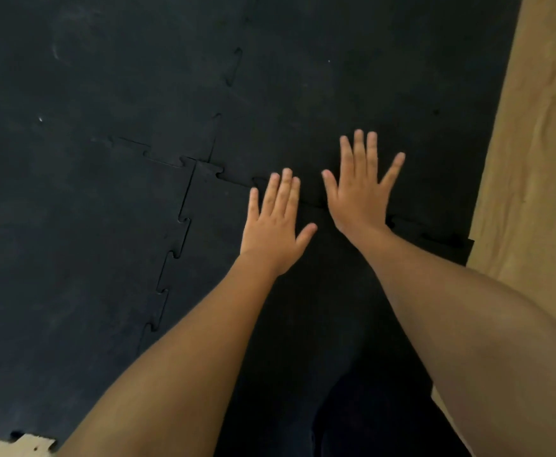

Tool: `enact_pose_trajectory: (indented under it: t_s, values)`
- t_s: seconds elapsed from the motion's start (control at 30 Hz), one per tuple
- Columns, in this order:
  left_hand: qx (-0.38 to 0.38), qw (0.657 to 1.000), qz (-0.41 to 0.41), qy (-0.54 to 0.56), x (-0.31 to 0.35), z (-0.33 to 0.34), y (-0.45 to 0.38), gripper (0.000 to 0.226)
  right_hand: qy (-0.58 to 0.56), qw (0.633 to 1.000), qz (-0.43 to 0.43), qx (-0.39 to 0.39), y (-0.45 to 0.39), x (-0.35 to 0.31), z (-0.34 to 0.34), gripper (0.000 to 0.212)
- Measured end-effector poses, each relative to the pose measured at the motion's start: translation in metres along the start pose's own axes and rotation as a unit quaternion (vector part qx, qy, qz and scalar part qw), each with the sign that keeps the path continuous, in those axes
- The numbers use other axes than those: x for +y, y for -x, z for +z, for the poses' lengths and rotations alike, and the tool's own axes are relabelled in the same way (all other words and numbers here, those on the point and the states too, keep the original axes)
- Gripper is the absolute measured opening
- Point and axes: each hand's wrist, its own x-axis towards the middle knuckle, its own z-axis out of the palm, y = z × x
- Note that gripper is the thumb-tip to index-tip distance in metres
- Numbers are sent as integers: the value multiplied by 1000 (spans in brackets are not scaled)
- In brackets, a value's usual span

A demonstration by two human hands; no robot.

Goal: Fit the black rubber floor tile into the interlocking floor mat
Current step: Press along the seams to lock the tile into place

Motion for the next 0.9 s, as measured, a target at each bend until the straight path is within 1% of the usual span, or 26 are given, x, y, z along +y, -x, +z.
enact_pose_trajectory:
  t_s: [0.03, 0.1, 0.2, 0.27, 0.33, 0.37, 0.43, 0.5, 0.53, 0.6, 0.67, 0.77, 0.83, 0.9]
  values:
    - [-10, 1000, 9, -4, 6, 7, 1, 83, 3, 1000, 13, -10, 3, 7, 4, 65]
    - [-11, 999, 0, -30, 12, 18, -1, 90, -1, 999, 33, -10, 4, 10, 14, 64]
    - [-28, 998, -6, -51, 13, 17, -3, 95, -6, 999, 29, -16, 2, 9, 13, 64]
    - [-39, 997, -23, -57, 16, 11, -4, 97, -34, 999, 13, -21, 2, 9, 7, 64]
    - [-28, 998, -17, -51, 28, 6, -4, 94, -74, 997, 13, -5, 6, 15, 0, 64]
    - [-11, 999, 7, -42, 38, 5, -3, 89, -81, 996, 27, 13, 11, 23, -2, 63]
    - [13, 997, 70, -18, 63, 12, 0, 81, -52, 994, 89, 41, 28, 51, -3, 61]
    - [8, 995, 103, -2, 88, 26, 1, 75, -9, 988, 152, 24, 45, 82, -1, 63]
    - [4, 995, 103, -5, 97, 33, 1, 73, 1, 986, 164, 6, 52, 93, 1, 66]
    - [12, 996, 89, -28, 106, 48, 1, 71, -1, 988, 151, -14, 59, 105, 10, 68]
    - [29, 995, 86, -48, 107, 54, 1, 70, -2, 990, 141, -20, 56, 107, 16, 67]
    - [26, 993, 96, -60, 103, 50, 0, 70, -20, 990, 134, -35, 54, 105, 8, 68]
    - [21, 993, 98, -61, 101, 47, 0, 69, -46, 990, 133, -24, 54, 106, 5, 69]
    - [21, 993, 100, -57, 100, 46, 0, 68, -63, 981, 184, 14, 63, 115, 4, 69]
